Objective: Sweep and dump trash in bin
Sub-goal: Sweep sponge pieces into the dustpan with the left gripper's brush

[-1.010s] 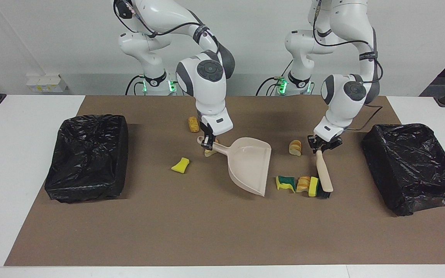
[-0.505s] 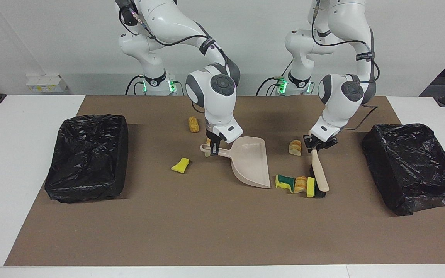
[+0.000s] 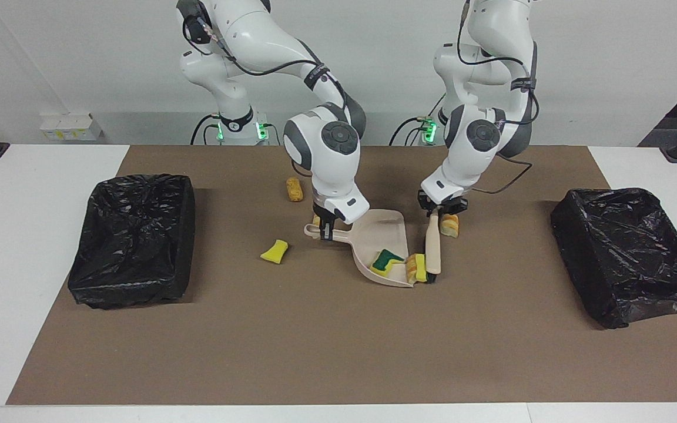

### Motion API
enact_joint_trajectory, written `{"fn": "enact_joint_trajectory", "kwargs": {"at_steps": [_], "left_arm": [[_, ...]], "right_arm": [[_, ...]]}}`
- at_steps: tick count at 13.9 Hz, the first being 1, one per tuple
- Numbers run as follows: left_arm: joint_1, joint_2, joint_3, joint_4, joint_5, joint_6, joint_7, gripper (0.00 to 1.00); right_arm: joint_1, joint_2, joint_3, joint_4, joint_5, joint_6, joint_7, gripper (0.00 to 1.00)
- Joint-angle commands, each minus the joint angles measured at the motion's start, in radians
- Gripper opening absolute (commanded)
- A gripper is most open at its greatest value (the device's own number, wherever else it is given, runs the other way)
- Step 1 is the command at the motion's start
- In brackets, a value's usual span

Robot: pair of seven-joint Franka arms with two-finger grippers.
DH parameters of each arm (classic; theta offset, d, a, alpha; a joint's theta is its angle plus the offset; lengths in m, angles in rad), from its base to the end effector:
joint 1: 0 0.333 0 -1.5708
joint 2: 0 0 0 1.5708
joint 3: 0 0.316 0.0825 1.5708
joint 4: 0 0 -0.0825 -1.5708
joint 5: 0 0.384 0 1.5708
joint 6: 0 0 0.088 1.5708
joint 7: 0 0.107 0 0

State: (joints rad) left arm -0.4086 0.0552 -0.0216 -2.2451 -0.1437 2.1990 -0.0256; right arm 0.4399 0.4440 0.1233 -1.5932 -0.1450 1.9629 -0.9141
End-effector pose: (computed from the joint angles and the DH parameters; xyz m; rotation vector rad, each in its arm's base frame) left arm 0.4688 -0.2206 0.3345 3.0110 -0.4769 -0.1895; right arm 0.5770 0.3413 0.3727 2.2200 2.1259 -0.1272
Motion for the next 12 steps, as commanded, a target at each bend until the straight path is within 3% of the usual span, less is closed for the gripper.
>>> {"fn": "enact_joint_trajectory", "kwargs": {"at_steps": [1, 5, 9, 12], "left_arm": [[-0.065, -0.018, 0.005, 0.024, -0.034, -0.064, -0.003, 0.0], [-0.07, -0.084, 0.005, 0.033, -0.028, -0.077, -0.305, 0.0], [0.002, -0.15, 0.012, 0.035, -0.022, -0.226, -0.509, 0.0], [0.077, -0.185, 0.011, 0.03, 0.044, -0.369, -0.542, 0.0]], "right_arm": [[-0.001, 0.021, 0.01, 0.026, -0.016, 0.002, -0.022, 0.0], [-0.001, 0.021, 0.01, 0.027, -0.018, 0.002, -0.023, 0.0], [-0.001, 0.021, 0.01, 0.027, -0.018, 0.002, -0.026, 0.0], [-0.001, 0.021, 0.01, 0.027, -0.016, 0.002, -0.035, 0.0]]}}
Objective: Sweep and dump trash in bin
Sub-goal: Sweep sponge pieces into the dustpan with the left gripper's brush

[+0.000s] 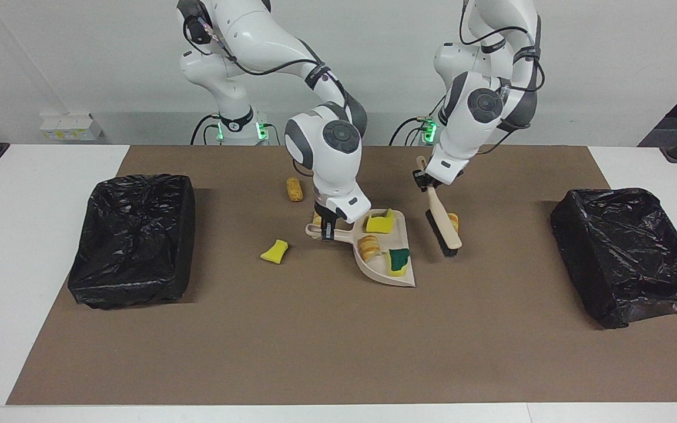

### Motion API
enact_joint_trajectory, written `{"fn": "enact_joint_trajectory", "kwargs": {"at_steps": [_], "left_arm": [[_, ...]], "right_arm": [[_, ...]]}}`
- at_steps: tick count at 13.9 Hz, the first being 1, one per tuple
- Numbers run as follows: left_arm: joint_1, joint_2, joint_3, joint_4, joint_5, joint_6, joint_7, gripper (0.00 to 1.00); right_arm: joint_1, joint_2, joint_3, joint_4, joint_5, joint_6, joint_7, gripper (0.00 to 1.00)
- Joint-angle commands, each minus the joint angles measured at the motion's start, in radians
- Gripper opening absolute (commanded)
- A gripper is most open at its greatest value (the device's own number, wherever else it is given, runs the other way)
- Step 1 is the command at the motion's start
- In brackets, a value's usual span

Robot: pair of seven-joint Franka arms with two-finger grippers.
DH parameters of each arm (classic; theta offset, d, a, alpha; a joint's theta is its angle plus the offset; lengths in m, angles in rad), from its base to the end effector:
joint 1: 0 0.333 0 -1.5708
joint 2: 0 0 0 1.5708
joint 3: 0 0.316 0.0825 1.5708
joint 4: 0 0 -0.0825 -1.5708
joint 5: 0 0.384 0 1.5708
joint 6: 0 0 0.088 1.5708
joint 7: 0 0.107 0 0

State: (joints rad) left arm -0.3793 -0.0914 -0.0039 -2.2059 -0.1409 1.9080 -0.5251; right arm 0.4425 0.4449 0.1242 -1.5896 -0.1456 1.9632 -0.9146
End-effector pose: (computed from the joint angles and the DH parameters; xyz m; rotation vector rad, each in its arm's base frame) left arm 0.4499 -0.1923 0.4050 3.0792 0.3127 -0.3749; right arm 0.5767 0.3436 0.3738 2.2154 2.1298 -0.1224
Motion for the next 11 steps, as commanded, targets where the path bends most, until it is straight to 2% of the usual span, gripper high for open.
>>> {"fn": "enact_joint_trajectory", "kwargs": {"at_steps": [1, 5, 7, 11], "left_arm": [[0.062, -0.05, -0.007, -0.026, 0.046, -0.093, -0.076, 0.0], [0.05, -0.149, -0.013, -0.199, 0.046, -0.035, -0.155, 0.0], [0.037, -0.131, -0.016, -0.238, 0.046, 0.076, -0.138, 0.0], [0.003, -0.05, -0.018, -0.219, 0.026, 0.219, -0.045, 0.0]], "right_arm": [[-0.005, 0.02, 0.011, 0.023, -0.015, 0.002, -0.039, 0.0], [-0.007, 0.018, 0.011, 0.025, -0.014, 0.002, -0.04, 0.0], [-0.005, 0.018, 0.011, 0.025, -0.017, 0.0, -0.043, 0.0], [-0.005, 0.018, 0.011, 0.022, -0.015, 0.003, -0.052, 0.0]]}}
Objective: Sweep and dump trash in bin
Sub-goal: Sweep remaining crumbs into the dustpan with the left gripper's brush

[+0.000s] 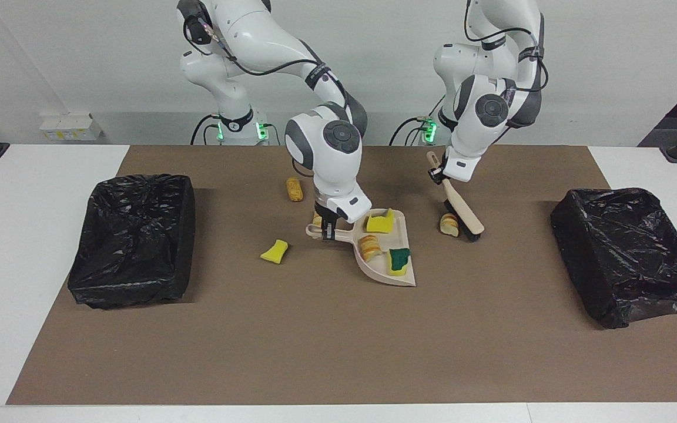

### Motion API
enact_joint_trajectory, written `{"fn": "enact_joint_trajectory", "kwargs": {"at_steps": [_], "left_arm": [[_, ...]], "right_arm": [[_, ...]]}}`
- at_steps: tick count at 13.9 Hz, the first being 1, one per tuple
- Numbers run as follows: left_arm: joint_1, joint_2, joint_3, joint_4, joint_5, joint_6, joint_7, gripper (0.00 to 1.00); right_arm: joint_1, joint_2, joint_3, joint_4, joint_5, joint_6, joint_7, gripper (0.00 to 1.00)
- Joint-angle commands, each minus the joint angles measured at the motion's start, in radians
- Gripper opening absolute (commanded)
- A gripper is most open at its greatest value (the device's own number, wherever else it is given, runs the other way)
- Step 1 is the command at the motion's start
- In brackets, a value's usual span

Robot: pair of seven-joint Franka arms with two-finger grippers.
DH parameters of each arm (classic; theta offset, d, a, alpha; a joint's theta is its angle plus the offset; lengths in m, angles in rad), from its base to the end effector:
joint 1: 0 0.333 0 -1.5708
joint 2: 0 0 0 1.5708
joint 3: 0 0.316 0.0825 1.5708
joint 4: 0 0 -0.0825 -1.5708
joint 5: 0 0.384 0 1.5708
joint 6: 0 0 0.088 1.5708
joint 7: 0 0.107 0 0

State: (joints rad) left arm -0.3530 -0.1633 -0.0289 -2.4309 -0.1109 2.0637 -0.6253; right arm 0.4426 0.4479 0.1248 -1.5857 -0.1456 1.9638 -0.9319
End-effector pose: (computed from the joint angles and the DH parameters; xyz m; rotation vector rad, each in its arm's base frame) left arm 0.4082 -0.1701 0.3526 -3.0646 -0.4738 0.3432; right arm 0.5773 0.3444 0.3737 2.1972 2.1500 -0.1208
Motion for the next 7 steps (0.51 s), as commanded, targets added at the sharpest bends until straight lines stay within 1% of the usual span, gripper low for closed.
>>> {"fn": "enact_joint_trajectory", "kwargs": {"at_steps": [1, 2, 5, 7], "left_arm": [[-0.026, 0.04, 0.007, 0.03, -0.03, 0.073, 0.097, 0.0], [-0.027, 0.057, 0.006, 0.053, -0.064, 0.079, 0.136, 0.0], [-0.102, 0.08, 0.003, 0.082, -0.15, 0.171, 0.202, 0.0], [-0.147, 0.1, 0.003, 0.111, -0.2, 0.196, 0.252, 0.0]], "right_arm": [[-0.005, 0.015, 0.01, 0.018, -0.015, 0.001, -0.034, 0.0], [-0.005, 0.015, 0.01, 0.018, -0.015, 0.003, -0.034, 0.0], [-0.005, 0.015, 0.01, 0.018, -0.015, 0.001, -0.034, 0.0], [-0.005, 0.015, 0.01, 0.019, -0.015, 0.001, -0.034, 0.0]]}}
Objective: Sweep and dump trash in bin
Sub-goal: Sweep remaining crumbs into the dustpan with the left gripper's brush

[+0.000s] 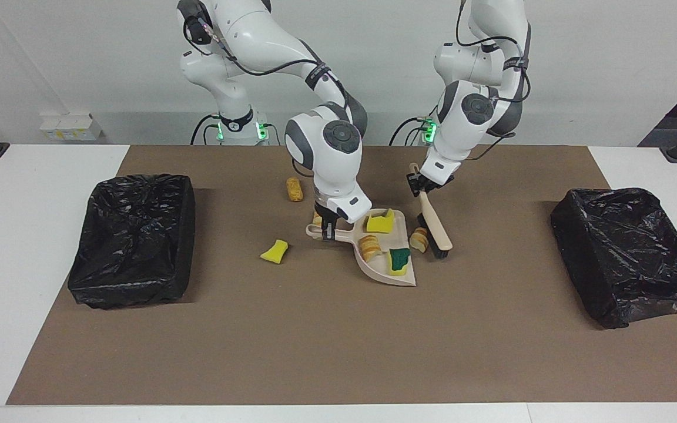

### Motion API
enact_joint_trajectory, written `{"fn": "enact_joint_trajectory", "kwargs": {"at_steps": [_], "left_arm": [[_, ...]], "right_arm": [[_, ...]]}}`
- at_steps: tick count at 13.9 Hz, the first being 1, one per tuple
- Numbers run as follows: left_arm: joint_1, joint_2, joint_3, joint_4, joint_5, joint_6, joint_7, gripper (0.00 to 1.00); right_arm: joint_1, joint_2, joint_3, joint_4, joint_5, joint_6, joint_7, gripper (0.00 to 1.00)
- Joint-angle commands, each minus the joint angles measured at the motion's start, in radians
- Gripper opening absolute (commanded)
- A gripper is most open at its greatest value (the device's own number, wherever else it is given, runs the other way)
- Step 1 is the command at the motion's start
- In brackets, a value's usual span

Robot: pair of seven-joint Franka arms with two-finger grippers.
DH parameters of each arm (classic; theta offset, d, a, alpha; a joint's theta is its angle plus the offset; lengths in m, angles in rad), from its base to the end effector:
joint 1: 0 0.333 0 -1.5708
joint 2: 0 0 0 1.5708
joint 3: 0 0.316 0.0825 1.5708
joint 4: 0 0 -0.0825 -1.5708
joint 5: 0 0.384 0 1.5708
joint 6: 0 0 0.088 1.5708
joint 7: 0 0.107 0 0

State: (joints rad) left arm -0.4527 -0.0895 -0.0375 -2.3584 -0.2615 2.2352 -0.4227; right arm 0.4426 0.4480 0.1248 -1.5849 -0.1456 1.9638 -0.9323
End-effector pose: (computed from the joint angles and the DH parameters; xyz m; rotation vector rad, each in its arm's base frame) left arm 0.4252 -0.2357 0.3623 2.9685 0.1455 -0.1756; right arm 0.5775 0.3445 0.3740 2.1967 2.1503 -0.1198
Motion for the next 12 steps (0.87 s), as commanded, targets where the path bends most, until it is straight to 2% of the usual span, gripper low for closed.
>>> {"fn": "enact_joint_trajectory", "kwargs": {"at_steps": [1, 3, 6, 10, 12], "left_arm": [[-0.084, 0.03, 0.011, 0.048, -0.064, 0.029, 0.048, 0.0], [-0.109, 0.034, 0.011, 0.069, -0.065, 0.043, 0.036, 0.0], [-0.086, 0.039, 0.025, 0.145, -0.065, -0.038, 0.016, 0.0], [0.027, 0.042, 0.027, 0.168, -0.047, -0.068, 0.028, 0.0], [0.08, 0.034, 0.027, 0.154, 0.014, -0.115, 0.036, 0.0]], "right_arm": [[-0.005, 0.015, 0.01, 0.019, -0.014, 0.001, -0.034, 0.0], [-0.005, 0.015, 0.01, 0.019, -0.015, 0.001, -0.034, 0.0], [-0.007, 0.014, 0.01, 0.019, -0.011, 0.001, -0.034, 0.0], [-0.008, 0.012, 0.01, 0.019, -0.009, 0.001, -0.033, 0.0], [-0.007, 0.012, 0.01, 0.019, -0.008, 0.001, -0.034, 0.0]]}}
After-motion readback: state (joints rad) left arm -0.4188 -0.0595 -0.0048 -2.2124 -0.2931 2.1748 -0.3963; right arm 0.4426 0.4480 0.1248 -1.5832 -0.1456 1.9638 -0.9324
